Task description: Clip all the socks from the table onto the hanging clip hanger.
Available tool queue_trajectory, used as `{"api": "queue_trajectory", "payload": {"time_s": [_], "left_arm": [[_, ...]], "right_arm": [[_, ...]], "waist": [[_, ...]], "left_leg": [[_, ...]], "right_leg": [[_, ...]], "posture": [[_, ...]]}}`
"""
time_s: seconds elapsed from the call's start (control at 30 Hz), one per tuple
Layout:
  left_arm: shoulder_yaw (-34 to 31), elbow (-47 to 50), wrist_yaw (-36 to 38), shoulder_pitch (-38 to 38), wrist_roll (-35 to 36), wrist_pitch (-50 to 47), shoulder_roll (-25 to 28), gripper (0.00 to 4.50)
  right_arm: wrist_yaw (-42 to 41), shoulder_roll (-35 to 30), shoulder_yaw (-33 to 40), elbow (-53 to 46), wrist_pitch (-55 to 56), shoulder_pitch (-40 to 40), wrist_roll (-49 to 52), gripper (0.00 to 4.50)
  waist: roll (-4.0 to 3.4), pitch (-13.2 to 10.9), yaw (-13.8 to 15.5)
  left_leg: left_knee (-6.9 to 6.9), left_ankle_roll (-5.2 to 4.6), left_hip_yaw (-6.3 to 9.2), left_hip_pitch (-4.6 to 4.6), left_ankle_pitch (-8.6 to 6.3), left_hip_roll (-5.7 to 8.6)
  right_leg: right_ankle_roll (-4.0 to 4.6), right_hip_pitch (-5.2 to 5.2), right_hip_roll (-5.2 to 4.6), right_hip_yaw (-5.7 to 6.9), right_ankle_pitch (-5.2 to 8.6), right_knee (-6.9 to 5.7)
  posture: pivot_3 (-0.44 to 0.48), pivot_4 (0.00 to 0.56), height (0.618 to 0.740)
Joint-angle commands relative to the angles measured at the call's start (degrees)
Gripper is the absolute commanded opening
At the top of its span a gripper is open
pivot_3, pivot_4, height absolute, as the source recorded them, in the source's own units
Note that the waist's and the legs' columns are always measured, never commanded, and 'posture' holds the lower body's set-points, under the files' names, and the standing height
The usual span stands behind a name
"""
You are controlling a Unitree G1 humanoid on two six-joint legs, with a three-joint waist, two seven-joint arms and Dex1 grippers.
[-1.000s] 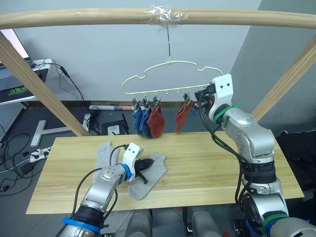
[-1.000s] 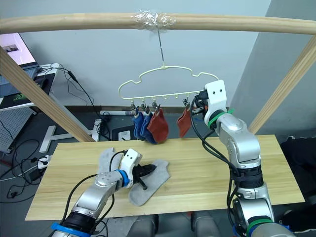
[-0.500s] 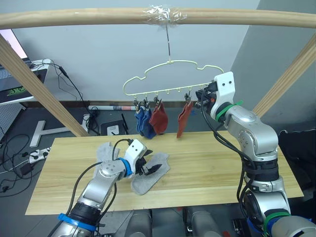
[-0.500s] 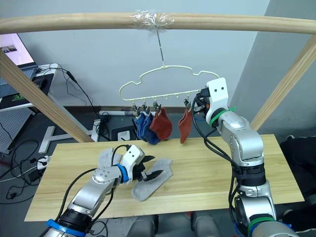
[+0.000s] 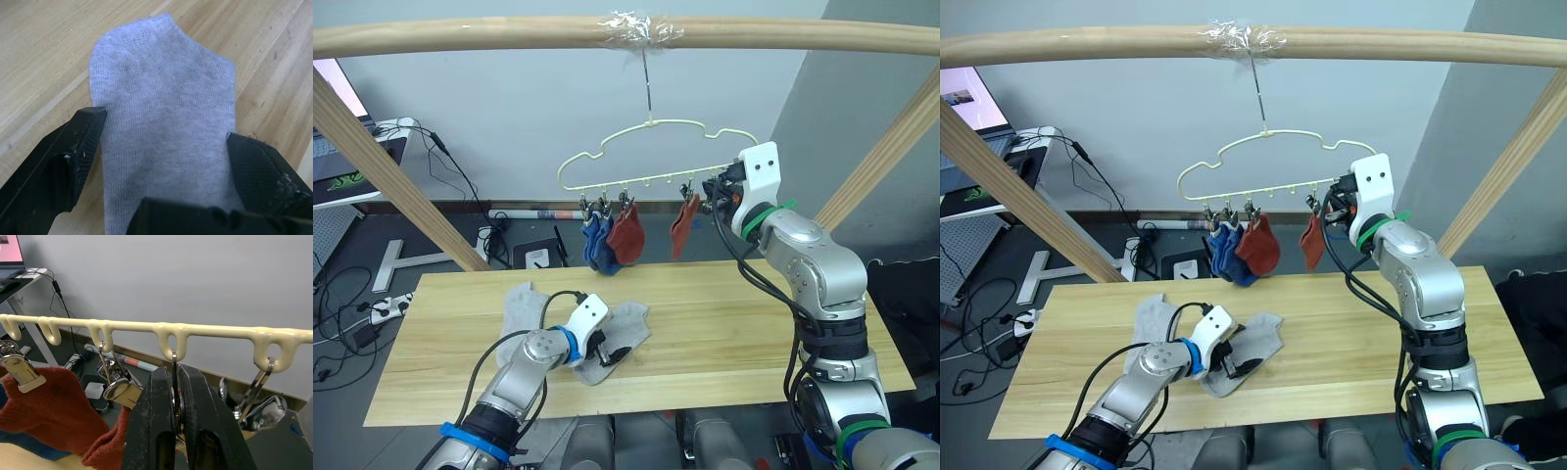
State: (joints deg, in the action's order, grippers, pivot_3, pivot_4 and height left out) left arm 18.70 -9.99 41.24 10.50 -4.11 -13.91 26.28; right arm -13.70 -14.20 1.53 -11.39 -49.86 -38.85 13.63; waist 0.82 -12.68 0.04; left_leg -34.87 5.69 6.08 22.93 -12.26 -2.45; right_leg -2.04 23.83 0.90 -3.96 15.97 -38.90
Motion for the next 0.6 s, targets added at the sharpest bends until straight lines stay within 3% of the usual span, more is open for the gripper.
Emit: {"api": "queue_trajectory", "payload": {"time_s": [0.03,0.47,0.6], "left_arm": [[1.58,-1.94,1.35,-2.02,-1.29,1.32,0.82,3.86],[-0.55,-0.39,3.97,-2.9,1.54,3.83,-0.29,0.2],[-1.85,2.52,4.81,-2.29,4.78,3.83,-2.4,0.03]], "right_arm": [[0.67,-0.81,1.38,-2.23,-0.76,0.73,0.09,0.0],[0.55,-1.4,1.66,-3.05,-1.76,1.11,1.0,0.0],[0.27,-1.69,4.74,-2.89,-5.27,-0.38,3.7,0.0]], "waist": [[0.0,0.0,-0.03],[0.0,0.0,-0.07],[0.0,0.0,0.03]], "left_leg": [[0.0,0.0,-0.01,0.0,0.0,0.0],[0.0,0.0,-0.01,0.01,0.0,0.0],[0.0,0.0,0.0,0.04,0.0,0.0]], "right_leg": [[0.0,0.0,0.0,-0.01,0.0,0.0],[0.01,0.0,0.0,0.0,0.0,0.0],[0.01,0.0,-0.01,0.01,0.0,0.01]], "posture": [[0.098,0.219,0.74],[0.102,0.207,0.74],[0.099,0.201,0.74]]}}
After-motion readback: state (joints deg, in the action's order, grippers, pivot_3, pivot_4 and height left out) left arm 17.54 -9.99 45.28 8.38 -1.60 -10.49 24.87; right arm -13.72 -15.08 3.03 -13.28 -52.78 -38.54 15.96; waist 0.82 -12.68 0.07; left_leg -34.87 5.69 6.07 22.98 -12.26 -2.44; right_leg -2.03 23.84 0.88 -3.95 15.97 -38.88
